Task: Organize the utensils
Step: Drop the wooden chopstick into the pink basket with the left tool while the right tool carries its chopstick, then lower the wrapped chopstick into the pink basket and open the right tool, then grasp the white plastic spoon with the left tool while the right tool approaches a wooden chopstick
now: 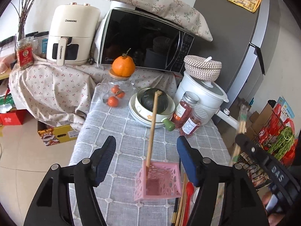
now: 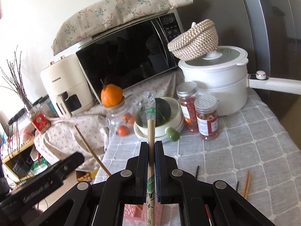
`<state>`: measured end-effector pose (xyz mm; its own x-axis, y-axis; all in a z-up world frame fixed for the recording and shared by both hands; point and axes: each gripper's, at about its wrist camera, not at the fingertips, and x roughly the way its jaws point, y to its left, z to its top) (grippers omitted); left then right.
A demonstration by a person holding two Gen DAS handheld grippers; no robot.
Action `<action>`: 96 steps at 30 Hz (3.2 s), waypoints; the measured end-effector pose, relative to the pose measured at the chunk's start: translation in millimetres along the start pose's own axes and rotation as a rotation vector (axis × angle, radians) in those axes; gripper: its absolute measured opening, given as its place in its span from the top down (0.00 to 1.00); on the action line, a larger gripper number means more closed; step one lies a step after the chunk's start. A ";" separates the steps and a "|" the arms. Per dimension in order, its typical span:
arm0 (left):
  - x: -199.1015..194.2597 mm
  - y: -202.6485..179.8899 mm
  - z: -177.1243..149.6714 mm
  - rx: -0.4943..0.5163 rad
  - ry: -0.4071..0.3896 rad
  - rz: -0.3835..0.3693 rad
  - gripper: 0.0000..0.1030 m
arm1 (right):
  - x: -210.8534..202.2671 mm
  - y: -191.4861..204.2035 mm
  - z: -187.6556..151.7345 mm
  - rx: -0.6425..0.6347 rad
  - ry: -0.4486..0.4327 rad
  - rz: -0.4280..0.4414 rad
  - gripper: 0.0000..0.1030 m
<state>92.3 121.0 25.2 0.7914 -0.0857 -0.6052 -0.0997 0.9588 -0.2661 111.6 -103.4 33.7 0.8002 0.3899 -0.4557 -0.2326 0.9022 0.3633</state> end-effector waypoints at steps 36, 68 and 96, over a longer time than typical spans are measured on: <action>22.0 14.6 -49.2 0.121 0.274 0.186 0.13 | 26.8 0.1 -27.4 0.045 -0.096 -0.139 0.60; 61.5 -105.0 -133.6 0.166 0.546 -0.164 0.13 | 0.5 -180.4 -83.0 0.134 0.592 -0.347 0.24; 160.6 -164.8 -143.8 0.217 0.645 -0.146 0.59 | -8.2 -210.2 -68.5 0.014 0.562 -0.405 0.22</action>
<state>149.1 -89.7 -136.0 0.2641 -0.2971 -0.9176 0.1564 0.9520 -0.2632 116.1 -283.6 -94.5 0.4140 0.0626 -0.9081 0.0342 0.9959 0.0843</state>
